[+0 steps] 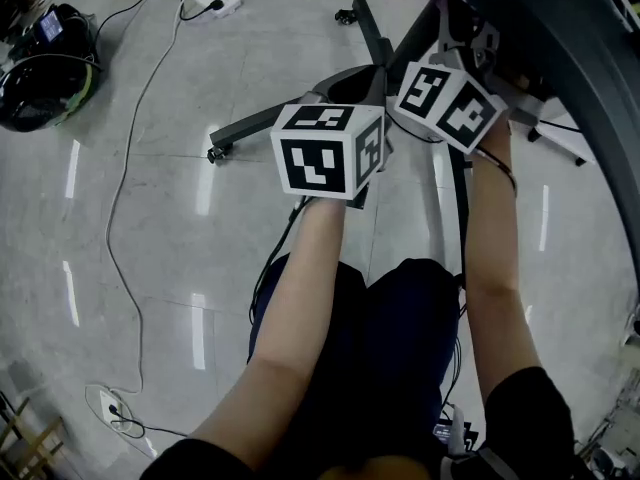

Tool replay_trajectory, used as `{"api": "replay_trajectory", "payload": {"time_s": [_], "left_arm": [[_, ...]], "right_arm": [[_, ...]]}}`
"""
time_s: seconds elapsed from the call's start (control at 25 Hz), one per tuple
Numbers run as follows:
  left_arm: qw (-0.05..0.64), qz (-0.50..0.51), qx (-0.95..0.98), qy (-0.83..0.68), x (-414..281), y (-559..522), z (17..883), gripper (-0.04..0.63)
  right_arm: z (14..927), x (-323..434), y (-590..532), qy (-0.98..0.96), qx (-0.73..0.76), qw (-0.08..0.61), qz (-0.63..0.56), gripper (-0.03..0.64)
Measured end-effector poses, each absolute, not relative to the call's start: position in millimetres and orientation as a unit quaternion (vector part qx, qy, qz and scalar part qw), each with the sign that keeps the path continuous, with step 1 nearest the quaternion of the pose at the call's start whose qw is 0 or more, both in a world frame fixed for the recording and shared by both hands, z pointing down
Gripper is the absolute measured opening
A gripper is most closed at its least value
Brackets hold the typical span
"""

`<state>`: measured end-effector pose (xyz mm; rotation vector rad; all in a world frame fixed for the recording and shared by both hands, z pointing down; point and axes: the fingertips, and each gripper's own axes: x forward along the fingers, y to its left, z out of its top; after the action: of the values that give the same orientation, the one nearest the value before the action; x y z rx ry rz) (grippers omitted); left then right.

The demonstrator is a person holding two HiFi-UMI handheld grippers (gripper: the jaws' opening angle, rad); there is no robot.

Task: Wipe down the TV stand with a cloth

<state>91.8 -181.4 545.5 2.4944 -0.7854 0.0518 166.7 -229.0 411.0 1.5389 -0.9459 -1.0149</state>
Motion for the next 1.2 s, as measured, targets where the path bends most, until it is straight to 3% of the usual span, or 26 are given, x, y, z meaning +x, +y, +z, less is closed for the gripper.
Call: {"api": "replay_trajectory", "payload": {"time_s": [0.32, 1.2], "left_arm": [[0.266, 0.038, 0.918, -0.293, 82.1, -198.5, 558.3, 0.008], [0.240, 0.041, 0.930, -0.276, 67.6, -190.4, 540.7, 0.008]], "right_arm": [[436.6, 177.1, -255.1, -0.393, 0.618, 0.549, -0.404, 0.104], [634.8, 182.0, -269.9, -0.477, 0.570, 0.595, -0.305, 0.106]]}}
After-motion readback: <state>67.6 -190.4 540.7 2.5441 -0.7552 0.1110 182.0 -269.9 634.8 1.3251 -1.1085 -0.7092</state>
